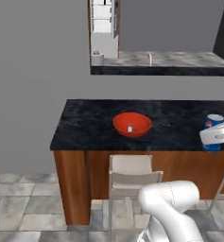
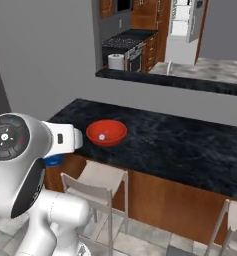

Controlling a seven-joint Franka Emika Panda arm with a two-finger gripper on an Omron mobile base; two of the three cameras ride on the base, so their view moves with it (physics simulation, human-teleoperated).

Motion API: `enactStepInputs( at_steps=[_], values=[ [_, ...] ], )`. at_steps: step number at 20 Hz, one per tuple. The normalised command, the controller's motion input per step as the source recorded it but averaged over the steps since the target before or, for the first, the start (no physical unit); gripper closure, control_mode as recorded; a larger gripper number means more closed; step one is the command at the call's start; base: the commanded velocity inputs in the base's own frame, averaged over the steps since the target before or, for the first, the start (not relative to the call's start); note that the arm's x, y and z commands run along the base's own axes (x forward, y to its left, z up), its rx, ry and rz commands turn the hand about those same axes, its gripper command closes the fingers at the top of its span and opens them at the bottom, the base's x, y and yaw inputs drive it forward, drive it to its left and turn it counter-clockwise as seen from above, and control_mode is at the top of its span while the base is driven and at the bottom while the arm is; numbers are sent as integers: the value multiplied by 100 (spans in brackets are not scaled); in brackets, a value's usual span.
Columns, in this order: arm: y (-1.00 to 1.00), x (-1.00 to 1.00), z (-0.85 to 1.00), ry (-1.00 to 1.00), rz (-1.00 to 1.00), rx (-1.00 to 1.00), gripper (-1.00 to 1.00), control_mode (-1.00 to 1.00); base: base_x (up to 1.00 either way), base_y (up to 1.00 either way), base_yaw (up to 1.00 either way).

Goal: Open the fridge, grab two sodas, and place both sodas inside the bowl with ice on the dining counter.

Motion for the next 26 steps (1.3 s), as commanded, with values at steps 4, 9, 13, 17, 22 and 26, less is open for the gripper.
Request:
enactStepInputs(
  at_steps=[4,9,13,17,22,26],
  values=[
    [0,0,0,0,0,0,100,100,31,57,-39],
    [0,0,0,0,0,0,100,100,33,30,-34],
    [0,0,0,0,0,0,100,100,5,1,-3],
    [0,0,0,0,0,0,100,100,64,12,0],
    [0,0,0,0,0,0,100,100,90,18,0],
    [6,66,0,9,8,0,100,-100,22,2,1]
  ],
)
